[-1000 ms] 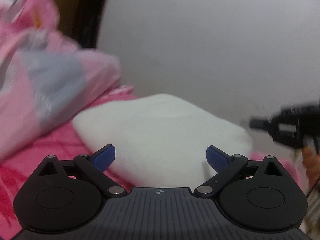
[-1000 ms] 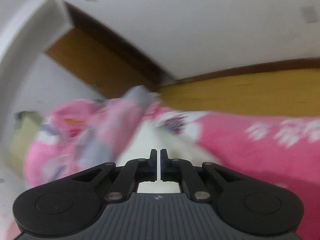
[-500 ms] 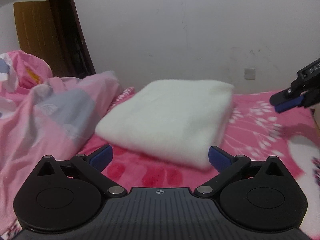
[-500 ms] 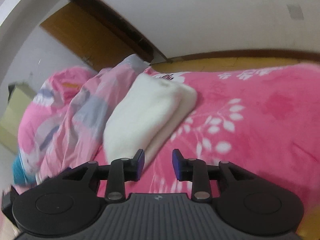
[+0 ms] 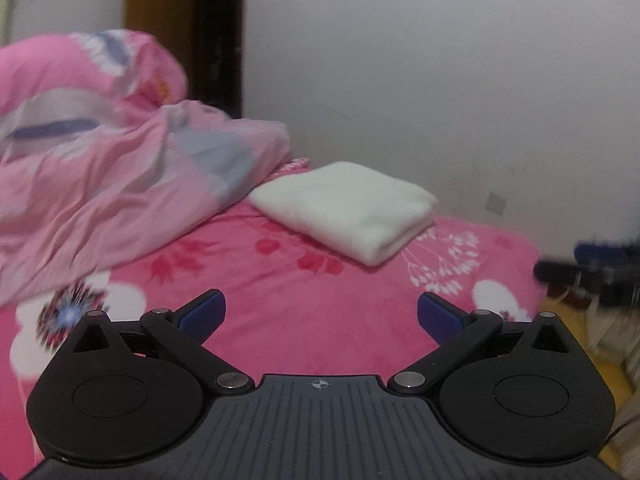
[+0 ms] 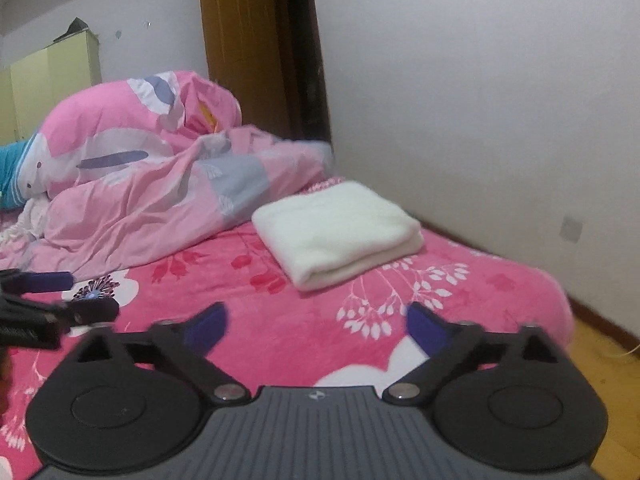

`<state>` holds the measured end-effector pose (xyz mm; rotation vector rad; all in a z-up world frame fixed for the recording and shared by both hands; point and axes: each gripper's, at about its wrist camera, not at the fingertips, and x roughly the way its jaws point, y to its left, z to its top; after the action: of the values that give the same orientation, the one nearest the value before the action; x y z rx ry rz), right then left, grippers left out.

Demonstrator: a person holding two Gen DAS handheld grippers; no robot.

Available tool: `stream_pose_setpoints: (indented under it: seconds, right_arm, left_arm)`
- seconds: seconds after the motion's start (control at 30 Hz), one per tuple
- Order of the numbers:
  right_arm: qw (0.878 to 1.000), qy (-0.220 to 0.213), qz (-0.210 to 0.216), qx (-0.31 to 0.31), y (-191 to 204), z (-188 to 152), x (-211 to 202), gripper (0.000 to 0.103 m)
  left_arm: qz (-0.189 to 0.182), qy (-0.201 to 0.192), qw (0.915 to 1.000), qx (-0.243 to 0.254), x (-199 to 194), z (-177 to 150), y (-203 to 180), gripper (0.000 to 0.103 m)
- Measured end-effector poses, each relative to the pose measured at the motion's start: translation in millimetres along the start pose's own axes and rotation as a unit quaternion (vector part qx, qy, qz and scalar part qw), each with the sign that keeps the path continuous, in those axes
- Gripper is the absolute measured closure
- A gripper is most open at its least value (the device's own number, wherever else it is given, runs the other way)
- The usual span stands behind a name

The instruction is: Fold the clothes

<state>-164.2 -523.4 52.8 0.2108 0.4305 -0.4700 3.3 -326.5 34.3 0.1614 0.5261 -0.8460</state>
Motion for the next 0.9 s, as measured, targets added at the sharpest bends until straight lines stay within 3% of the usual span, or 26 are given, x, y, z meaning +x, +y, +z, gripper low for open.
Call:
stream_pose_setpoints:
  seconds: [0.23, 0.53, 0.9]
  right_arm:
    - [0.998, -0.009, -0.05, -0.028, 64, -23, -41, 0.0]
    - [0.997, -0.016, -0.076, 0.004, 91, -24, -68, 0.0]
    - [0.991, -0.005, -0.13, -0.013, 109, -20, -63, 0.0]
  left_arm:
    - [0.029, 0.007, 0.9994, -0.02, -50, -10, 4, 0.0]
    - [0.082, -0.008, 0.9966, 0.001, -76, -12, 0, 0.0]
    - [0.067, -0.038, 0.9968, -0.023, -82, -14, 1, 0.0]
